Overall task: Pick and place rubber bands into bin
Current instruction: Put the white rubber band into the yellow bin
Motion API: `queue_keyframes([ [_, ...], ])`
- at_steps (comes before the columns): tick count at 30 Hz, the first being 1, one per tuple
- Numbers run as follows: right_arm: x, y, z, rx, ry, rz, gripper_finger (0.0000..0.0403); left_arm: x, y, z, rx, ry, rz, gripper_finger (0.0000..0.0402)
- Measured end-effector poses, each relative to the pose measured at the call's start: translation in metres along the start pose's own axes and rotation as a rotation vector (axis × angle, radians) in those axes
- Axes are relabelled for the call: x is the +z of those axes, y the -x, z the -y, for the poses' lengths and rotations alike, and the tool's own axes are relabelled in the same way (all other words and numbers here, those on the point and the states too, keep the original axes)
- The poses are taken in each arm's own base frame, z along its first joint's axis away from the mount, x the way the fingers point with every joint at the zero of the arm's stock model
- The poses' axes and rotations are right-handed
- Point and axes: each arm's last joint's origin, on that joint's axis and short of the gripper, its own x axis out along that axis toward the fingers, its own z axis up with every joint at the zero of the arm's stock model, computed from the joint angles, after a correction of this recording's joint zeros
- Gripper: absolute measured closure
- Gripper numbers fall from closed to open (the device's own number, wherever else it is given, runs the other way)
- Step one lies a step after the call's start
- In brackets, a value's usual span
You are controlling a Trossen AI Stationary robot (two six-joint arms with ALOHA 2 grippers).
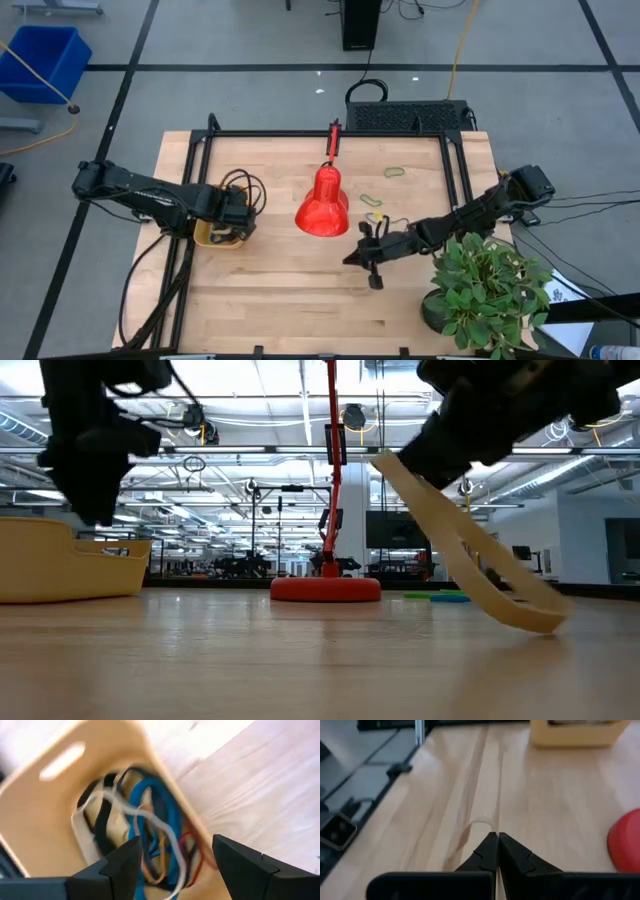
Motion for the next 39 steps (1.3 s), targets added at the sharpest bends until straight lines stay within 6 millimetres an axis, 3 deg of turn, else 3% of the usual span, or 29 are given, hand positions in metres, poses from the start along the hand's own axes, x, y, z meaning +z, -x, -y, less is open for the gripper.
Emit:
queue_keyframes([
  [9,0.023,0.001,0.013,-0.123,-0.034,0.234,0.0402,0.005,0.020,0.042,-0.306,-0.105,0.302,0.0151],
  [17,0.031,0.001,0.020,-0.139,-0.038,0.313,0.0402,0.005,0.043,0.077,-0.627,-0.157,0.565,0.0151],
  [26,0.034,-0.010,0.022,-0.139,-0.048,0.360,0.0403,-0.004,0.015,0.109,-0.817,-0.230,0.687,0.0151],
  [34,0.037,-0.042,0.018,-0.139,-0.043,0.332,0.0403,-0.004,-0.007,0.142,-1.004,-0.275,0.733,0.0151],
  [39,0.037,-0.056,0.013,-0.128,-0.037,0.319,0.0403,-0.005,-0.017,0.151,-1.045,-0.291,0.726,0.0151],
])
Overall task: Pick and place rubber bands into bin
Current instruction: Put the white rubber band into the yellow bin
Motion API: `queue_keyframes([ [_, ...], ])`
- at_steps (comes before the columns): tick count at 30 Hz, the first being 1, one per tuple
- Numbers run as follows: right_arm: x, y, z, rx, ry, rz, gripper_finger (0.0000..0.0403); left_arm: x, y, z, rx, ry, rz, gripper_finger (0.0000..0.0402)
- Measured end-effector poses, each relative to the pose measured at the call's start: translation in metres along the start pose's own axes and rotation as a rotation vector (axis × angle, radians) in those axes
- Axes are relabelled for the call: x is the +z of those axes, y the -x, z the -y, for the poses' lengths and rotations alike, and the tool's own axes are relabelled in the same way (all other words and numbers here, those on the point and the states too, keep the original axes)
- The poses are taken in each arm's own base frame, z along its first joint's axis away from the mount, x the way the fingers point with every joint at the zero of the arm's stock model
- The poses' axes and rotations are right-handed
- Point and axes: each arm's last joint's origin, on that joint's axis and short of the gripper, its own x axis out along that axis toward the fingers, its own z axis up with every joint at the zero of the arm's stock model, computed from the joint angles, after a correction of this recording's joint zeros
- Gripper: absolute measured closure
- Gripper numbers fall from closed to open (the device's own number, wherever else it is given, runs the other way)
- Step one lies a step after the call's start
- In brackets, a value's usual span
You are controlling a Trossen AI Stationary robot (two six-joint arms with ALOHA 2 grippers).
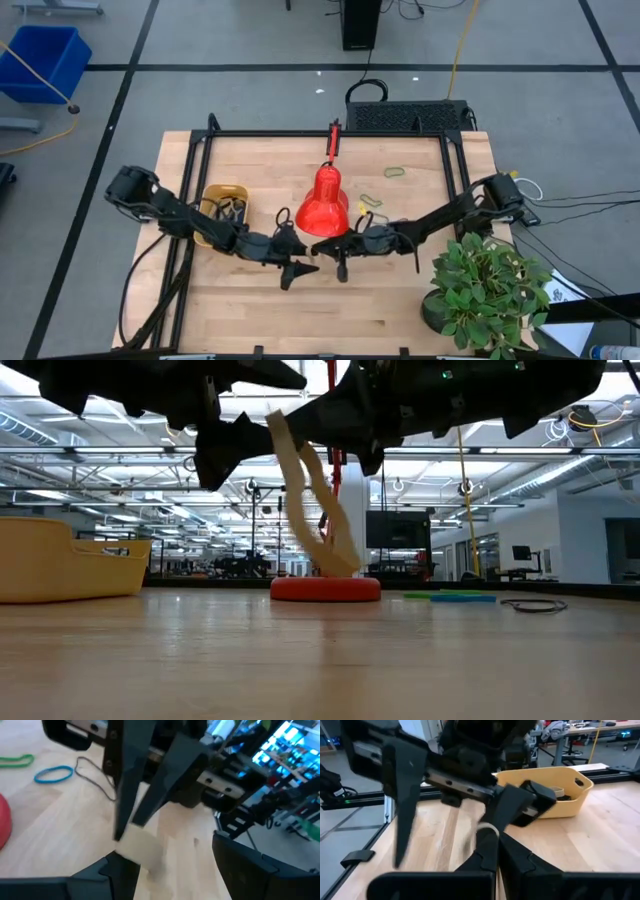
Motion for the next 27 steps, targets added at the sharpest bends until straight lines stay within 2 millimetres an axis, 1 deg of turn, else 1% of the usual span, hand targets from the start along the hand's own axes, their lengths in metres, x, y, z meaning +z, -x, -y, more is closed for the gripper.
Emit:
queue_keyframes([
  [5,-0.0019,-0.0005,-0.0026,0.007,0.005,-0.004,0.0403,-0.0009,0.0000,0.0008,-0.010,-0.021,-0.007,0.0158],
  [8,-0.0021,-0.0005,-0.0024,0.006,0.004,-0.006,0.0403,-0.0008,-0.0001,0.0009,-0.011,-0.048,-0.007,0.0187],
  [11,-0.0024,-0.0005,-0.0024,0.006,0.005,-0.010,0.0403,-0.0006,0.0000,0.0010,-0.012,-0.068,-0.004,0.0234],
  [16,-0.0030,-0.0005,-0.0023,0.006,0.005,-0.014,0.0403,-0.0020,0.0000,0.0000,-0.003,-0.112,-0.020,0.0327],
  [19,-0.0030,-0.0005,-0.0023,0.006,0.005,-0.014,0.0403,-0.0025,0.0001,0.0007,-0.029,-0.134,-0.036,0.0381],
  [21,-0.0031,-0.0004,-0.0024,0.007,0.005,-0.015,0.0403,-0.0027,0.0002,0.0011,-0.042,-0.134,-0.044,0.0392],
  [24,-0.0032,-0.0003,-0.0024,0.008,0.004,-0.015,0.0403,-0.0027,0.0002,0.0011,-0.042,-0.115,-0.045,0.0387],
  [27,-0.0032,-0.0003,-0.0024,0.008,0.004,-0.014,0.0398,-0.0027,0.0002,0.0011,-0.042,-0.119,-0.045,0.0394],
])
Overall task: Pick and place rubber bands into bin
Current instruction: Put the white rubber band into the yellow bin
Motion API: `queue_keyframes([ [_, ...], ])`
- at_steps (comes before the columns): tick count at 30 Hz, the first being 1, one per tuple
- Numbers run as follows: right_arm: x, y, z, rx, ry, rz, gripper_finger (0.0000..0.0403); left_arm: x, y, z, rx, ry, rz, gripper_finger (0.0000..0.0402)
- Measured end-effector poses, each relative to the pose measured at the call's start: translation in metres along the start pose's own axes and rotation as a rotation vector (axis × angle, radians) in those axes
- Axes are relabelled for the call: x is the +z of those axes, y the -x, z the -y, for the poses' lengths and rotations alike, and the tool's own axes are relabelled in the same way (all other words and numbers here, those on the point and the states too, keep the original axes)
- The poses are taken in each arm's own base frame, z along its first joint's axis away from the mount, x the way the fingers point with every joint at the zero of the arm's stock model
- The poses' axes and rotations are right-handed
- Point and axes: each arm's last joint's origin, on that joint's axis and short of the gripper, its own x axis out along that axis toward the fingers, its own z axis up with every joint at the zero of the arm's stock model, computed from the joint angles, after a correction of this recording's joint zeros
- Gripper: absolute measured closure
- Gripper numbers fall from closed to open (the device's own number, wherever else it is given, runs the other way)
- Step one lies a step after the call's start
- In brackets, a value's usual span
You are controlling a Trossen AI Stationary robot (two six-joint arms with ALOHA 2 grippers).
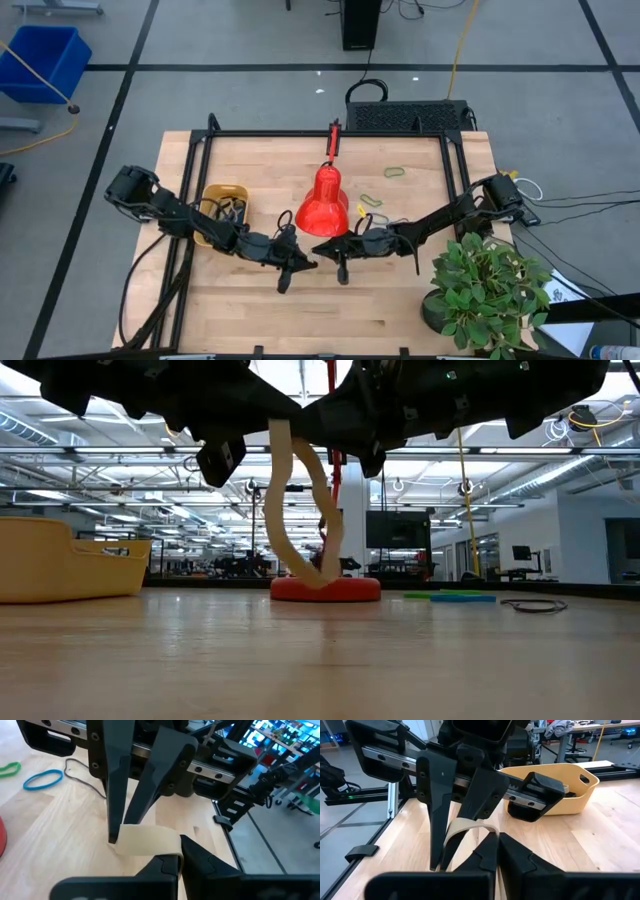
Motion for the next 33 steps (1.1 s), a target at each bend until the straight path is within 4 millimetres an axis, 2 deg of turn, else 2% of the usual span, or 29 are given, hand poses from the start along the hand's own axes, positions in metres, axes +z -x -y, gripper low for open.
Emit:
queue_keyframes([
  [10,0.000,0.000,0.000,0.000,0.000,0.000,0.0358,0.000,0.000,0.000,0.002,0.009,-0.006,0.0394],
  [18,-0.001,0.002,-0.001,0.042,0.007,-0.039,0.0264,-0.001,-0.001,-0.007,0.028,0.039,-0.033,0.0393],
  [22,0.005,0.012,0.001,0.027,0.028,-0.130,0.0223,0.003,0.004,-0.010,0.051,0.061,-0.054,0.0396],
  [27,0.021,0.035,0.009,-0.010,0.054,-0.254,0.0199,0.015,0.021,-0.010,0.081,0.089,-0.083,0.0393],
  [33,0.028,0.057,0.022,-0.081,0.005,-0.398,0.0193,0.032,0.058,-0.016,0.256,0.103,-0.102,0.0393],
])
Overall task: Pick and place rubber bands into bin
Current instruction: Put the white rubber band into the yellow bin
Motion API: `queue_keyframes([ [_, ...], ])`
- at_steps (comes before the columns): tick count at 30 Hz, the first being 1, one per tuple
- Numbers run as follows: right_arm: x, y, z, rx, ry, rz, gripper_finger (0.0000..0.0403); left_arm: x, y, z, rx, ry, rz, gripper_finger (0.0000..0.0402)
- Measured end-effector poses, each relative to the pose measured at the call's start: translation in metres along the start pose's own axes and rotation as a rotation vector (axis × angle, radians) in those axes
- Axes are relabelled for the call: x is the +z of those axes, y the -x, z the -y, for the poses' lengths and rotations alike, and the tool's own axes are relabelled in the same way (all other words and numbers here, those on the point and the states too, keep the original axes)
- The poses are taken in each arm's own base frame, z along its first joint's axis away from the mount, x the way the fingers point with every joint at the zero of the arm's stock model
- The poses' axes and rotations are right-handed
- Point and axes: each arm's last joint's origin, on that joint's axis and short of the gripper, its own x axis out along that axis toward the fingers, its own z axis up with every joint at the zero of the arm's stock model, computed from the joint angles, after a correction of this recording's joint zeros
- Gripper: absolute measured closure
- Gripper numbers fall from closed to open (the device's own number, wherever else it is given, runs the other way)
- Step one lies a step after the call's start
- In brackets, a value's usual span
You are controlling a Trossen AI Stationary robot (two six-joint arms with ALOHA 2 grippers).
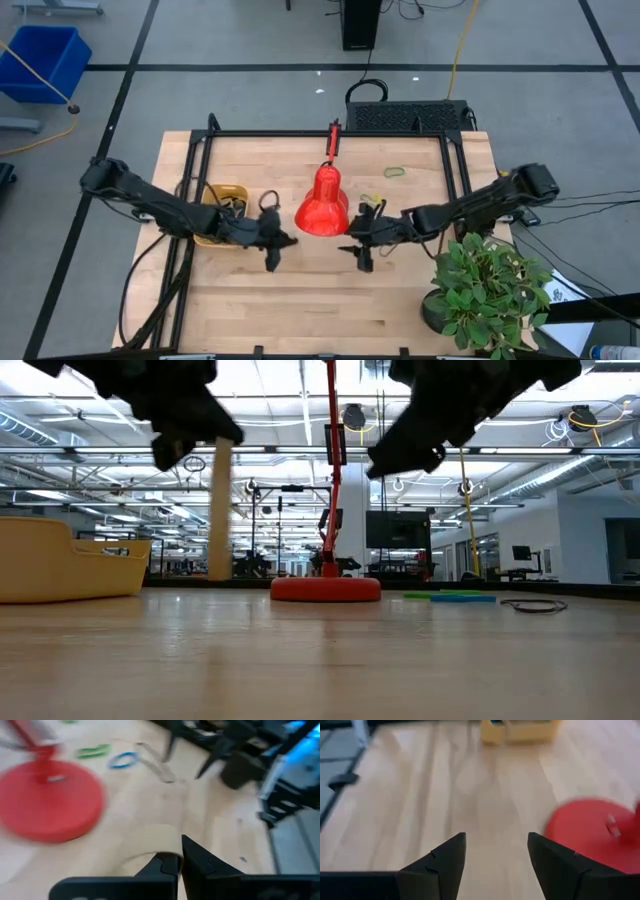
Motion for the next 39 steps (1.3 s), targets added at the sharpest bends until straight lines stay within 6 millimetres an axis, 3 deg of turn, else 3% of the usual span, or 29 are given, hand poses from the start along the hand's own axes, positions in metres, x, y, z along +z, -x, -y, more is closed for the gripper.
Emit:
queue_keyframes([
  [9,-0.029,0.002,0.014,-0.058,-0.106,-0.130,0.0195,0.027,0.067,-0.013,0.268,0.058,-0.016,0.0394],
  [16,-0.052,0.001,0.019,-0.083,-0.173,-0.184,0.0194,0.045,0.105,-0.016,0.490,0.143,-0.082,0.0396],
  [22,-0.058,0.001,0.021,-0.091,-0.201,-0.197,0.0195,0.033,0.123,-0.036,0.731,0.321,-0.229,0.0395],
  [27,-0.055,0.000,0.020,-0.077,-0.187,-0.164,0.0197,0.018,0.123,-0.047,0.860,0.398,-0.367,0.0397],
  [39,-0.046,-0.001,0.019,-0.050,-0.175,-0.075,0.0199,-0.025,0.089,-0.071,0.908,0.478,-0.544,0.0385],
])
